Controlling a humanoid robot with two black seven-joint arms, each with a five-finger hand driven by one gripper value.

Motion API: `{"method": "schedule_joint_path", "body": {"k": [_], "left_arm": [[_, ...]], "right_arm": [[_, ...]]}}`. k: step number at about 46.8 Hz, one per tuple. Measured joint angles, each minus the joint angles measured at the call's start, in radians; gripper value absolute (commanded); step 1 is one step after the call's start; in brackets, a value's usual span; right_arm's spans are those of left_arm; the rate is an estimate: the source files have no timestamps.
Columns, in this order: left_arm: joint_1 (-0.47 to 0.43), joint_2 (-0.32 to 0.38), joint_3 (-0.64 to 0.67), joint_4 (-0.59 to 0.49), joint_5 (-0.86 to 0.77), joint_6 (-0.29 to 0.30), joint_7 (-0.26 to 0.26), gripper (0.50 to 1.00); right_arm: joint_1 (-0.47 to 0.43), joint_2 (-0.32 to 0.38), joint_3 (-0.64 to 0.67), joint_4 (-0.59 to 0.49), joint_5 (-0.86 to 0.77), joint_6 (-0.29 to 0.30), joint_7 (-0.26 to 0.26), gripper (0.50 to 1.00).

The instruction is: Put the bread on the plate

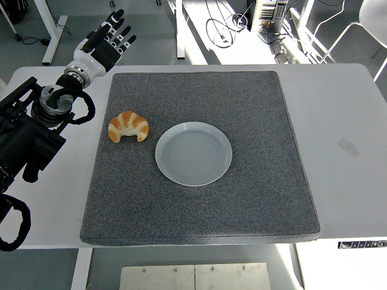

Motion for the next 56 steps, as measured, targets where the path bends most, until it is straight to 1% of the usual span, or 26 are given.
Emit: {"method": "schedule_joint_path", "body": {"k": [6, 11, 18, 27, 30, 35, 39, 42, 46, 51, 56], "left_arm": [[0.0, 0.0, 0.002, 0.0, 0.0, 0.0, -0.001, 0.984], [-0.005, 0.001, 0.034, 0.0, 0.007, -0.006, -0.001, 0.984], [-0.015, 0.002, 0.047, -0.004, 0.009, 0.005, 0.009, 0.984], [-0.045, 0.012, 0.058, -0.01, 0.032, 0.004, -0.007, 0.984], [-0.046, 0.015, 0.097, -0.01, 0.1, 0.0, -0.01, 0.984], [-0.071, 0.042, 0.168, -0.012, 0.317, 0.009, -0.049, 0.984], [-0.102, 0.066, 0.206, -0.013, 0.49, 0.018, -0.062, 0.984], [-0.133, 0.107, 0.244, -0.017, 0.625, 0.019, -0.067, 0.984], [-0.164, 0.166, 0.296, -0.046, 0.747, 0.017, -0.067, 0.984], [-0.171, 0.223, 0.359, -0.102, 0.787, 0.017, -0.066, 0.983], [-0.182, 0.23, 0.376, -0.123, 0.797, 0.022, -0.065, 0.977]], "right_arm": [[0.0, 0.0, 0.0, 0.0, 0.0, 0.0, 0.0, 1.0], [0.0, 0.0, 0.0, 0.0, 0.0, 0.0, 0.0, 1.0], [0.0, 0.0, 0.0, 0.0, 0.0, 0.0, 0.0, 1.0], [0.0, 0.0, 0.0, 0.0, 0.0, 0.0, 0.0, 1.0], [0.0, 0.0, 0.0, 0.0, 0.0, 0.0, 0.0, 1.0], [0.0, 0.0, 0.0, 0.0, 0.0, 0.0, 0.0, 1.0], [0.0, 0.0, 0.0, 0.0, 0.0, 0.0, 0.0, 1.0], [0.0, 0.0, 0.0, 0.0, 0.0, 0.0, 0.0, 1.0], [0.0, 0.0, 0.0, 0.0, 0.0, 0.0, 0.0, 1.0], [0.0, 0.0, 0.0, 0.0, 0.0, 0.0, 0.0, 1.0], [-0.001, 0.0, 0.0, 0.0, 0.0, 0.0, 0.0, 1.0]]}}
